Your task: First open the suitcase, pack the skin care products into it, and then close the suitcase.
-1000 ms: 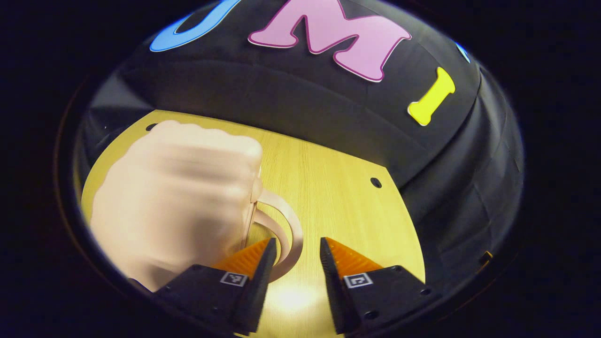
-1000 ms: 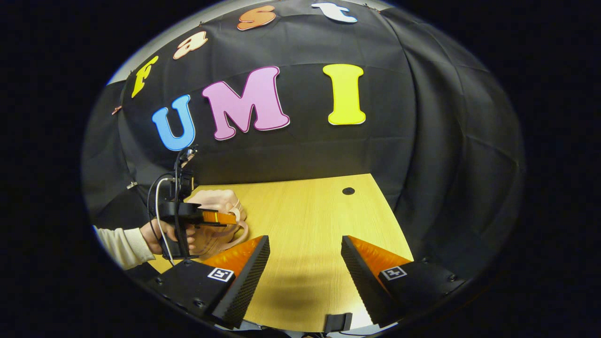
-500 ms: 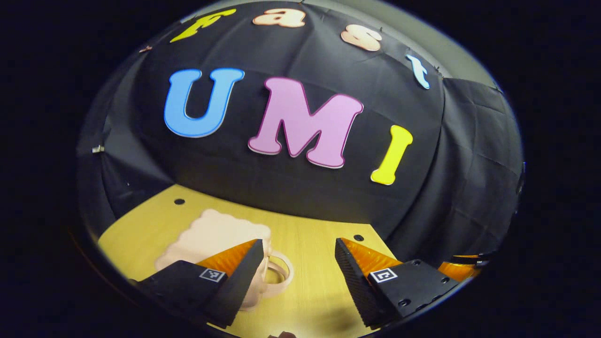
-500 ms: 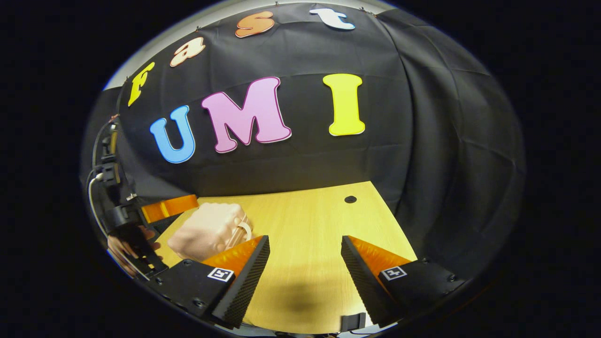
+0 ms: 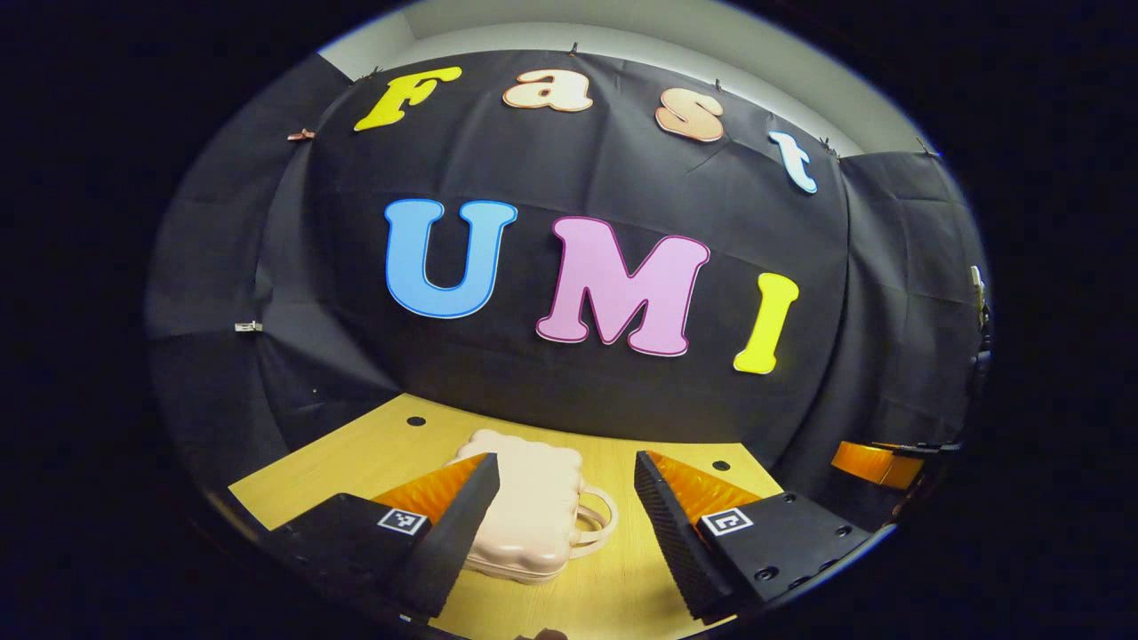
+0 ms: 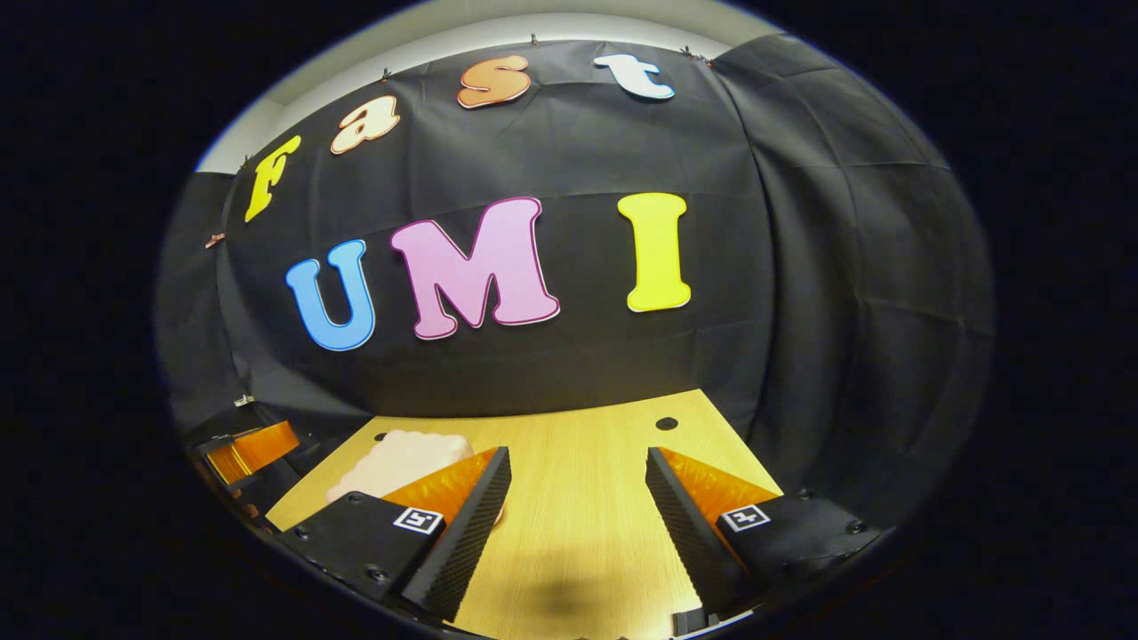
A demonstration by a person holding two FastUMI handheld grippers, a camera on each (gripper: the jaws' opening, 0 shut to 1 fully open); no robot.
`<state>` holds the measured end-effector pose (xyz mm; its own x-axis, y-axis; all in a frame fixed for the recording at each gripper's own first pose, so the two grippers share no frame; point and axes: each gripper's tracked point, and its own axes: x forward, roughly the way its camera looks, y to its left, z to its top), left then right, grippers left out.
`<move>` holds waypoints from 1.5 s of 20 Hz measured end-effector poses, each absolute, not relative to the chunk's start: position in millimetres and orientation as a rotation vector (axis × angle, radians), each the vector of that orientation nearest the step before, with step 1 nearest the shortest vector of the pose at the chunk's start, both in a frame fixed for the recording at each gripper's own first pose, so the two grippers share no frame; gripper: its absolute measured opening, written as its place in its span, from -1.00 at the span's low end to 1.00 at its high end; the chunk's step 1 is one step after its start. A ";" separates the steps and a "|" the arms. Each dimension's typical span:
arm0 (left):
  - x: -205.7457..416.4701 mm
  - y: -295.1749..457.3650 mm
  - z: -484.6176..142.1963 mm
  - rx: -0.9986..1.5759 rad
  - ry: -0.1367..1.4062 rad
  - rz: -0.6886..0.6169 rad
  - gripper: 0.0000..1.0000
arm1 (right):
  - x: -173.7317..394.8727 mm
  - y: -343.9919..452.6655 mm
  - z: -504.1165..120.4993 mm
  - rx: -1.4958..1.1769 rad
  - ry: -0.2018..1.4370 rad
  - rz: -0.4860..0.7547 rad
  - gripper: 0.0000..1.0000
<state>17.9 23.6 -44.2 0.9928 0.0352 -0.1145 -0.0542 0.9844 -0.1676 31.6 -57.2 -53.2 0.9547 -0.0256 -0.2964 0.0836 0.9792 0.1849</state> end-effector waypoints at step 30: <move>13.7 67.7 -28.3 -0.041 0.056 0.001 0.92 | 18.1 8.9 -50.3 0.157 0.302 -0.028 0.94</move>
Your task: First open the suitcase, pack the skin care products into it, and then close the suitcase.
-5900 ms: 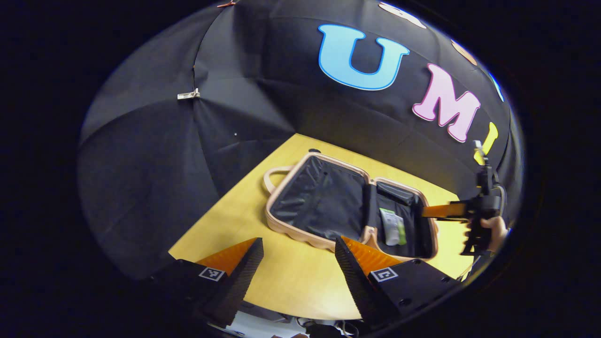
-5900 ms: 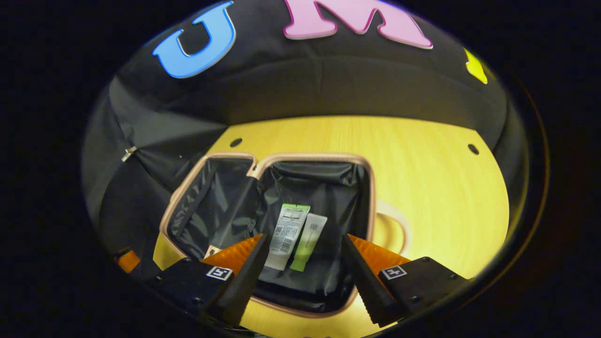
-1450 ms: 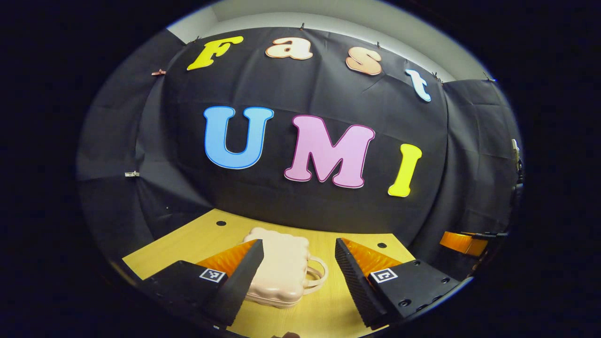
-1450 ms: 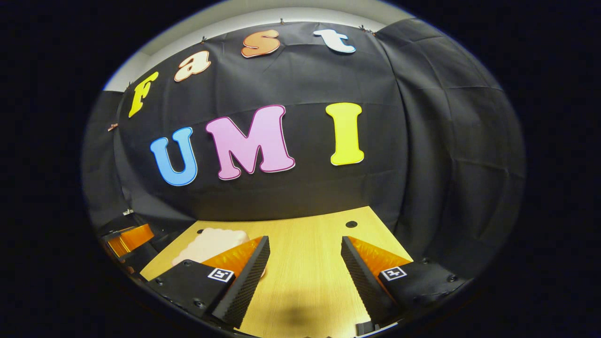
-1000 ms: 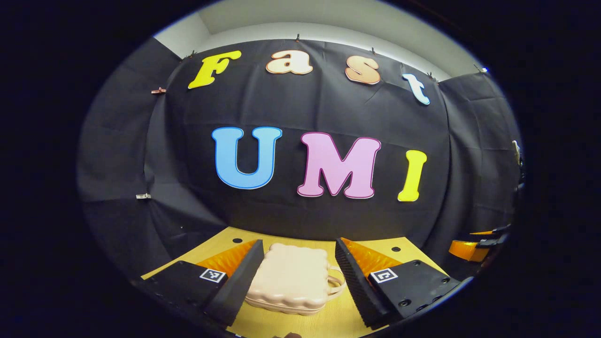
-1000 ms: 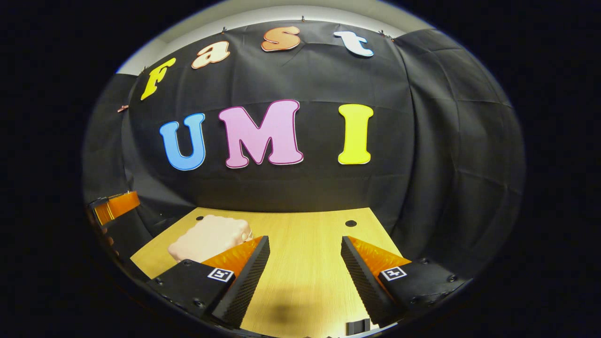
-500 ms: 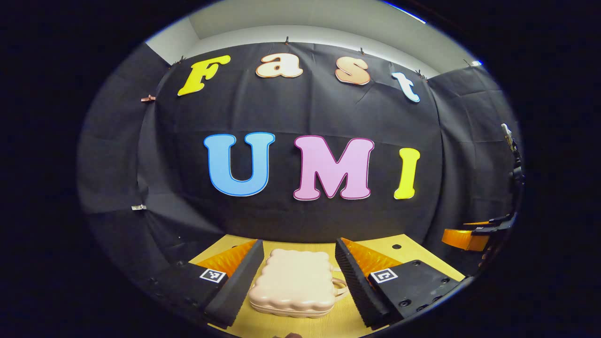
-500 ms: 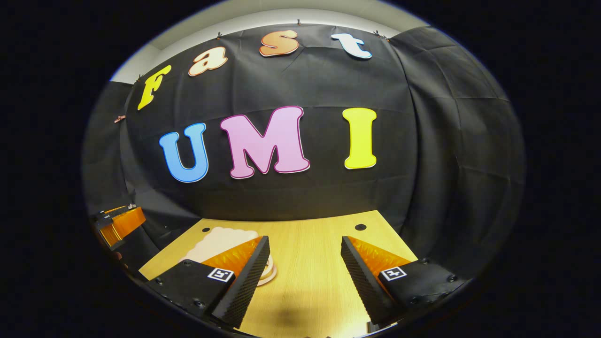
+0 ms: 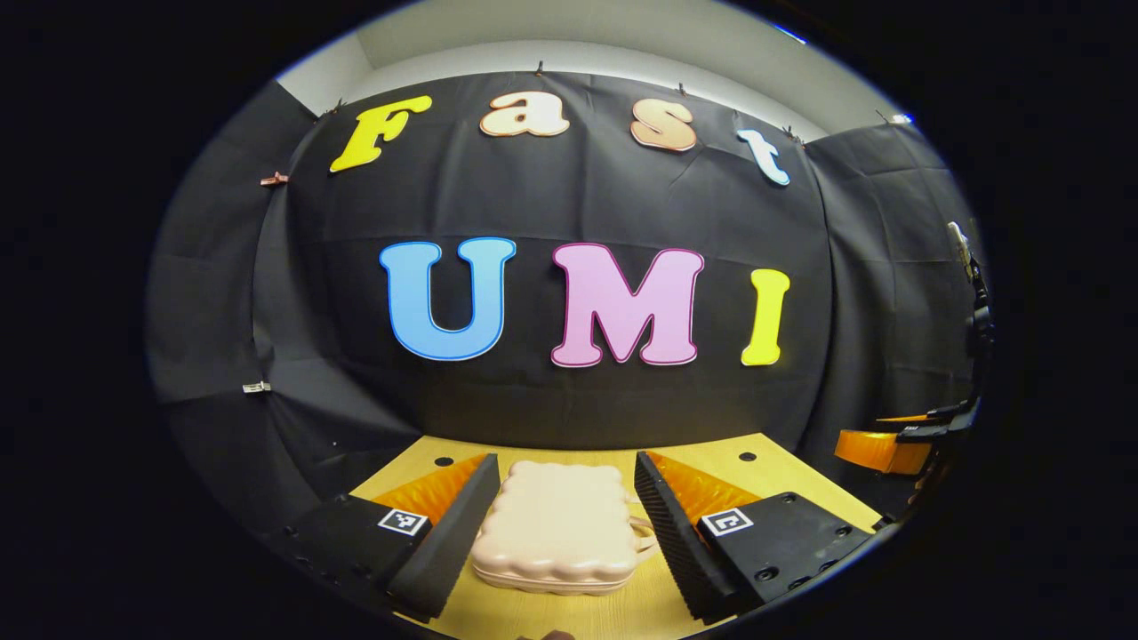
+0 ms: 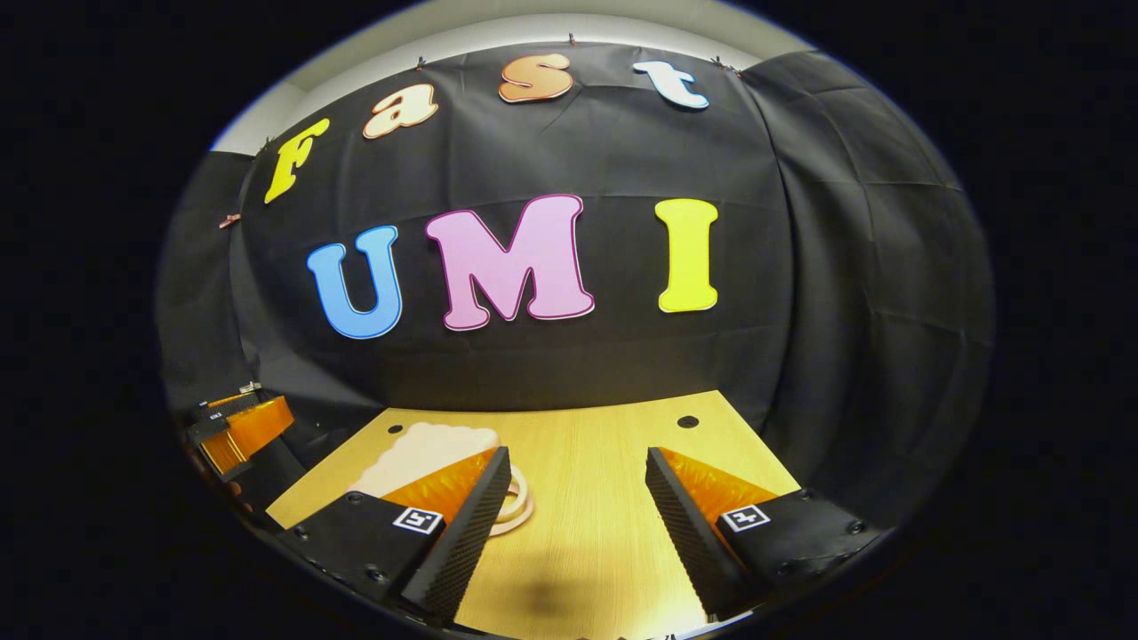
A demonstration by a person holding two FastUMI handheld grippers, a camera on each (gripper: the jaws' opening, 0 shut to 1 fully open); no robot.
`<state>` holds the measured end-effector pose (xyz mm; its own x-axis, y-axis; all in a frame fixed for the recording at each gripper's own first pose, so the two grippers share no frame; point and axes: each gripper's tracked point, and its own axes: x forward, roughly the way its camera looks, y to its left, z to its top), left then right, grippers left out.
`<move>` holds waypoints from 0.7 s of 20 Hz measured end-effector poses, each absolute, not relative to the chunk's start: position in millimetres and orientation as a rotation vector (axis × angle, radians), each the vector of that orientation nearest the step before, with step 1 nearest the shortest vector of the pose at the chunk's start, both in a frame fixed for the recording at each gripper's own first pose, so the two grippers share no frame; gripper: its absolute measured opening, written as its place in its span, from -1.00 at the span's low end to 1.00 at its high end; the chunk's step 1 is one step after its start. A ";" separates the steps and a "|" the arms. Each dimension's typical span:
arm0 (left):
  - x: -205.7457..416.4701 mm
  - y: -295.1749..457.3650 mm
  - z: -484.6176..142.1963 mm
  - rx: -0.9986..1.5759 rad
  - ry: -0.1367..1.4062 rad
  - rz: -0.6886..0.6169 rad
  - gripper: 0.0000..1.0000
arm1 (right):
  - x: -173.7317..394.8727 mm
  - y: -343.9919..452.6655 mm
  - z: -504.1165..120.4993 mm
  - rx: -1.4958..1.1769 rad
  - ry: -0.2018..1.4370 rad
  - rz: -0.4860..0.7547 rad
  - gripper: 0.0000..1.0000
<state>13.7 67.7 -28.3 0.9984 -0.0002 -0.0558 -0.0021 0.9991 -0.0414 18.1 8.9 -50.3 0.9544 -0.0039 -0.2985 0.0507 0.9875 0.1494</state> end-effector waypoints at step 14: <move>8.1 73.6 -56.7 -0.011 0.073 -0.054 0.92 | 6.2 28.9 -62.2 0.160 0.313 -0.054 0.94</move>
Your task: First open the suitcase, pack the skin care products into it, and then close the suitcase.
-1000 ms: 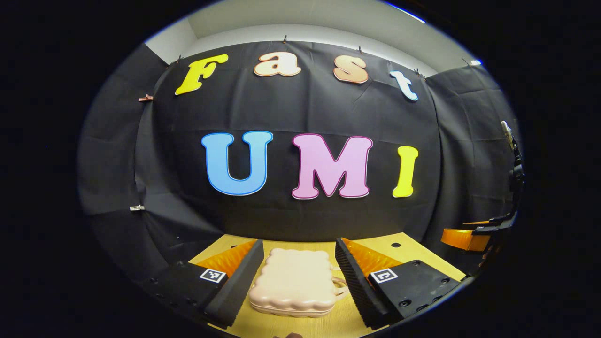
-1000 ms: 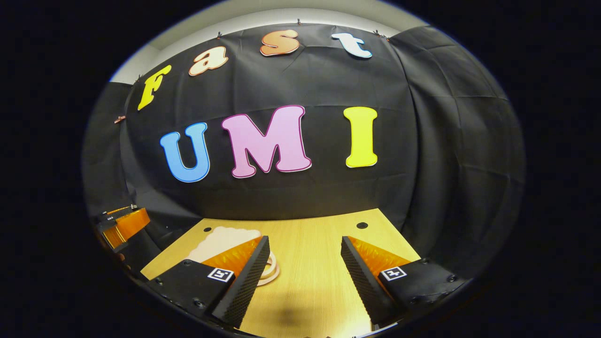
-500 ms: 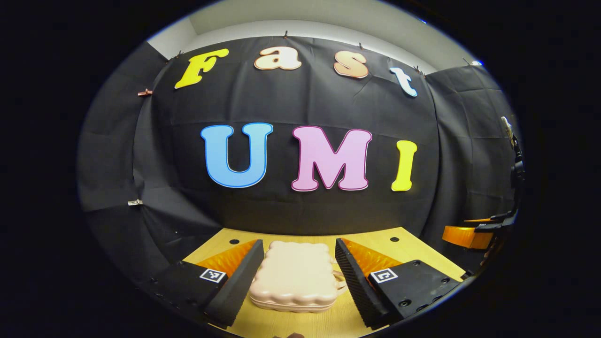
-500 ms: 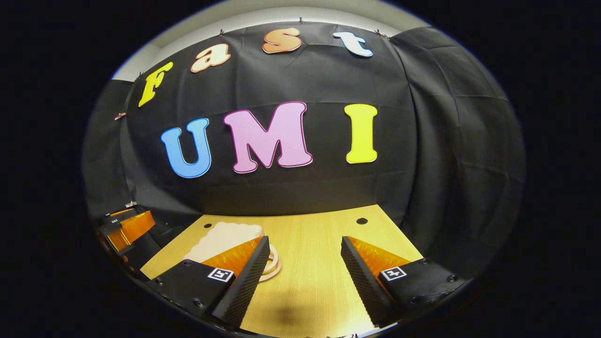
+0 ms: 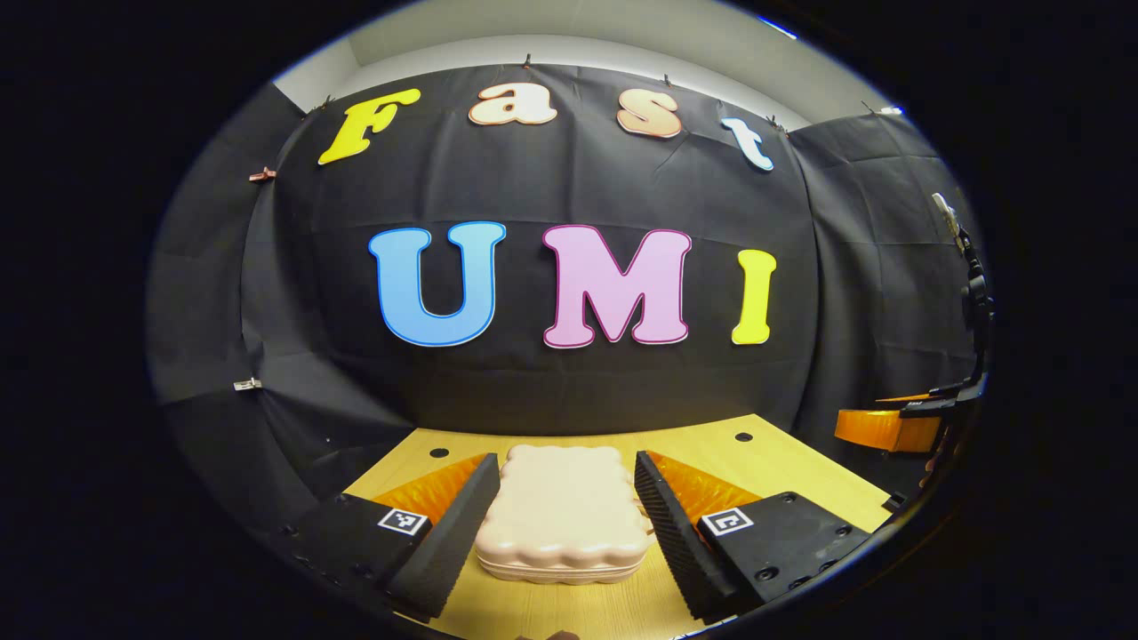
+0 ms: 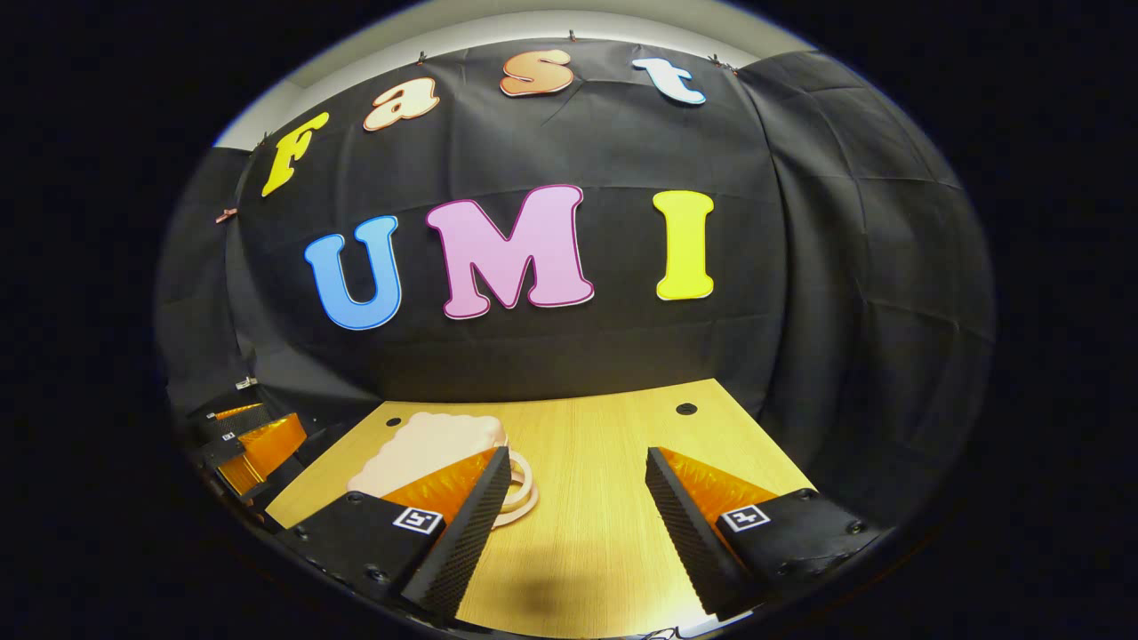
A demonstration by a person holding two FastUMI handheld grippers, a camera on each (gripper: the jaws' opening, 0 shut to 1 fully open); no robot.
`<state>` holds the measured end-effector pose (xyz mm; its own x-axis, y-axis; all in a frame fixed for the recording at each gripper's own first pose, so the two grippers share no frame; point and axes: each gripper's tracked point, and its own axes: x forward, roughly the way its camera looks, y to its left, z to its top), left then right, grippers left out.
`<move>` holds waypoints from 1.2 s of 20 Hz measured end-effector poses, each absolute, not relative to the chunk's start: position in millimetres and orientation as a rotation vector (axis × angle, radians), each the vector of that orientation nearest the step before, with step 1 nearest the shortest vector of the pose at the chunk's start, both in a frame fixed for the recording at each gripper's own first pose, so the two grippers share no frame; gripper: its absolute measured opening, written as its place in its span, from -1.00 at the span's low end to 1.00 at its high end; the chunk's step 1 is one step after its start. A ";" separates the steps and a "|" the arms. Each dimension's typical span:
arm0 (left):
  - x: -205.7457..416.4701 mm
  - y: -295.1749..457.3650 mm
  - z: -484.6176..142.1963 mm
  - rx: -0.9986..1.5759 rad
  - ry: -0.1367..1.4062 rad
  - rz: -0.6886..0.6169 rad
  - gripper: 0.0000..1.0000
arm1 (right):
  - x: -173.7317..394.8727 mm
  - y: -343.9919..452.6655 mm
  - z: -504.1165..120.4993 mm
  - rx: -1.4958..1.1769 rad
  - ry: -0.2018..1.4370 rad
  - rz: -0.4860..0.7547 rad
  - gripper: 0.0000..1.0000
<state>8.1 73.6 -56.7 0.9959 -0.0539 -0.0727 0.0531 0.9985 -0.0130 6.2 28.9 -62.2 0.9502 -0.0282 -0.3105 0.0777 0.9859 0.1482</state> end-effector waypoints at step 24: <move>35.7 62.5 -57.7 0.013 0.060 -0.059 0.92 | 23.0 25.5 -61.9 0.151 0.309 -0.064 0.94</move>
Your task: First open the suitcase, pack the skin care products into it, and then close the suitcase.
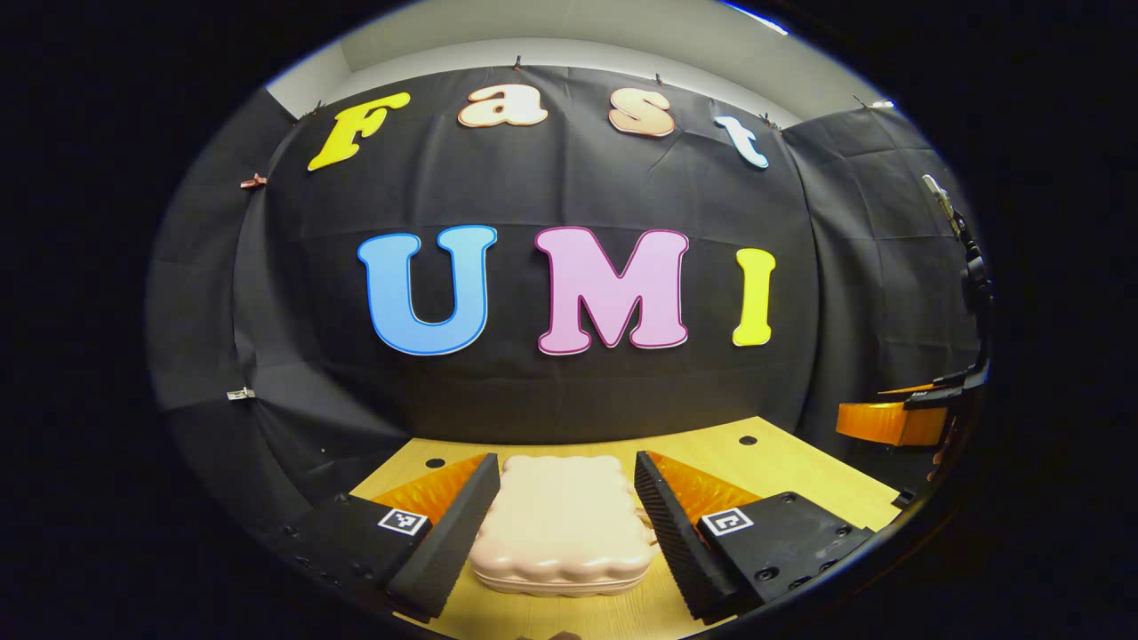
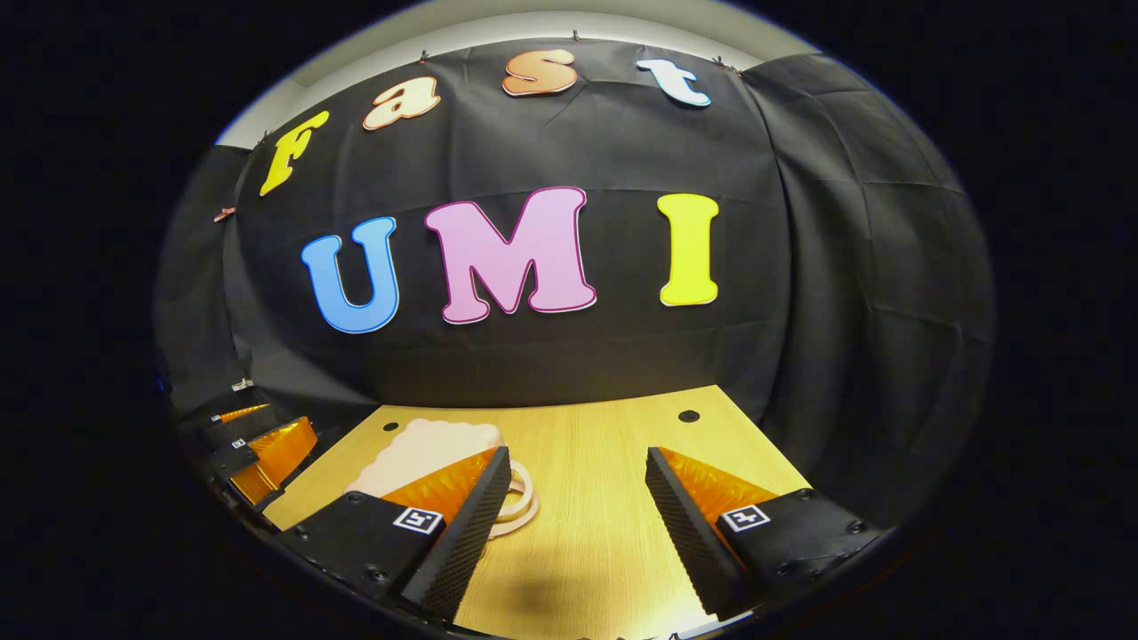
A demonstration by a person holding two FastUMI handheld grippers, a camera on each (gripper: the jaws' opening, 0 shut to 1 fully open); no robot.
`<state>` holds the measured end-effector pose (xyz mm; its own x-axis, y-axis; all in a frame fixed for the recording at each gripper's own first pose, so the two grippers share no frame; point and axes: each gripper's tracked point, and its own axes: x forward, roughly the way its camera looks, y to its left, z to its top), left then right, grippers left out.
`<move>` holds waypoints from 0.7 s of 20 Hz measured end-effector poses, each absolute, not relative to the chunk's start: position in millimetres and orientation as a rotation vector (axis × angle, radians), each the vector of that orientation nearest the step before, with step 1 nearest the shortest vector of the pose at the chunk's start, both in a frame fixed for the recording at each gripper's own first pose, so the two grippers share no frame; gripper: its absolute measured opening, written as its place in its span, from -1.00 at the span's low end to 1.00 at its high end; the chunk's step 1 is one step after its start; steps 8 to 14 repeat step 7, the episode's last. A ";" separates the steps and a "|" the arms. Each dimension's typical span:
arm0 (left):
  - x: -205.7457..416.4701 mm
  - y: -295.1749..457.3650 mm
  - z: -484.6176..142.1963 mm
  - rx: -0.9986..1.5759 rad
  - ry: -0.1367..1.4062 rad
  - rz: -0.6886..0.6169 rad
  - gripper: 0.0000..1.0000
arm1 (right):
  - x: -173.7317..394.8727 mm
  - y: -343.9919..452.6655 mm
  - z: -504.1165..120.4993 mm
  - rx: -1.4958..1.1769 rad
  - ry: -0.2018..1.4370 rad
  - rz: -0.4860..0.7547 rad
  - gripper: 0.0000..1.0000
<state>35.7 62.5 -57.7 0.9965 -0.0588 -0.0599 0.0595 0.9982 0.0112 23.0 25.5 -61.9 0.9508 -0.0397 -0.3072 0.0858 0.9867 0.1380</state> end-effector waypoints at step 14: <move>50.9 51.1 -56.8 0.013 0.043 -0.088 0.92 | 23.7 10.1 -63.5 0.145 0.310 -0.112 0.94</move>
